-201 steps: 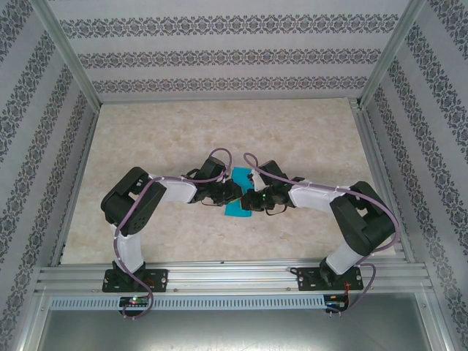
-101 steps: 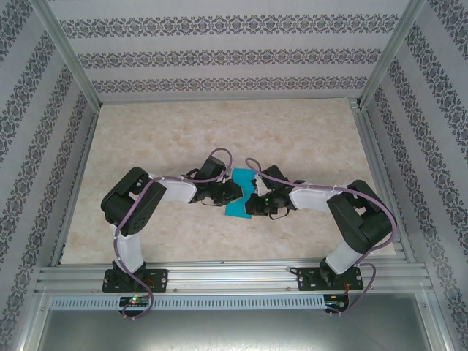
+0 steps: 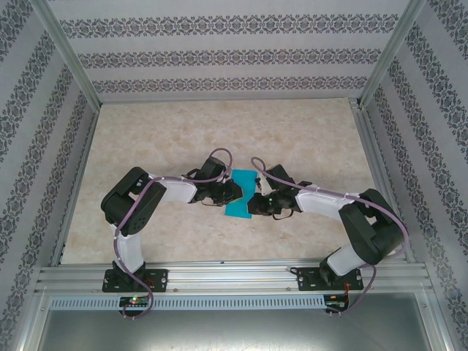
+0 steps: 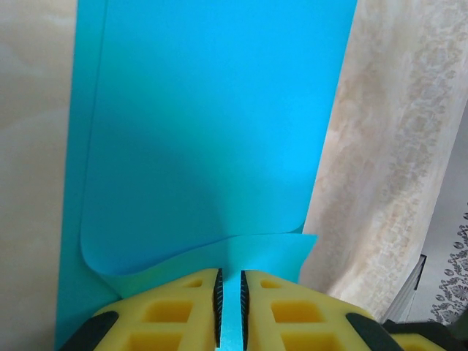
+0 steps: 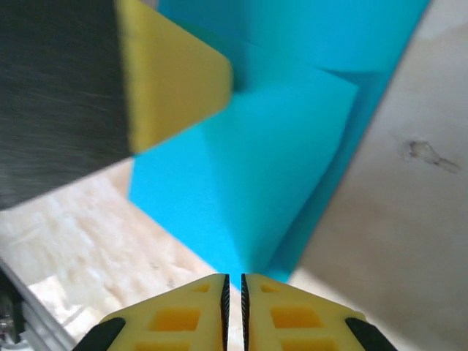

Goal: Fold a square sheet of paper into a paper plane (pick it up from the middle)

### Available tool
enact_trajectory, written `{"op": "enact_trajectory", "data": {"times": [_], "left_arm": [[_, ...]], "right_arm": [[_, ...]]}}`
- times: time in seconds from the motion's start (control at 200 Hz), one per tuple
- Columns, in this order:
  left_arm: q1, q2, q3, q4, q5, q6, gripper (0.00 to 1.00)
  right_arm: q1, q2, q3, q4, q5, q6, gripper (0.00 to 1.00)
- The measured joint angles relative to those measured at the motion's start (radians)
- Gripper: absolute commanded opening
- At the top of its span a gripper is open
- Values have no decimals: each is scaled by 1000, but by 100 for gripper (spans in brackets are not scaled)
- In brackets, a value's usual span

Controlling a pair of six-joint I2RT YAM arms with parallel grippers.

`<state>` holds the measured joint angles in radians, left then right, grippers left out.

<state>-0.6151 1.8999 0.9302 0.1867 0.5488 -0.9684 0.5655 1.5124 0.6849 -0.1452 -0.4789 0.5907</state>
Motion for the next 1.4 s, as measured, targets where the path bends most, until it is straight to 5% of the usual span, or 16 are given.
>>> {"op": "enact_trajectory", "data": {"times": [0.52, 1.399], "left_arm": [[0, 0, 6, -15, -3, 3, 18], [-1, 1, 6, -22, -6, 16, 16]], "right_arm": [[36, 143, 59, 34, -42, 67, 19], [-51, 61, -112, 160, -164, 158, 21]]}}
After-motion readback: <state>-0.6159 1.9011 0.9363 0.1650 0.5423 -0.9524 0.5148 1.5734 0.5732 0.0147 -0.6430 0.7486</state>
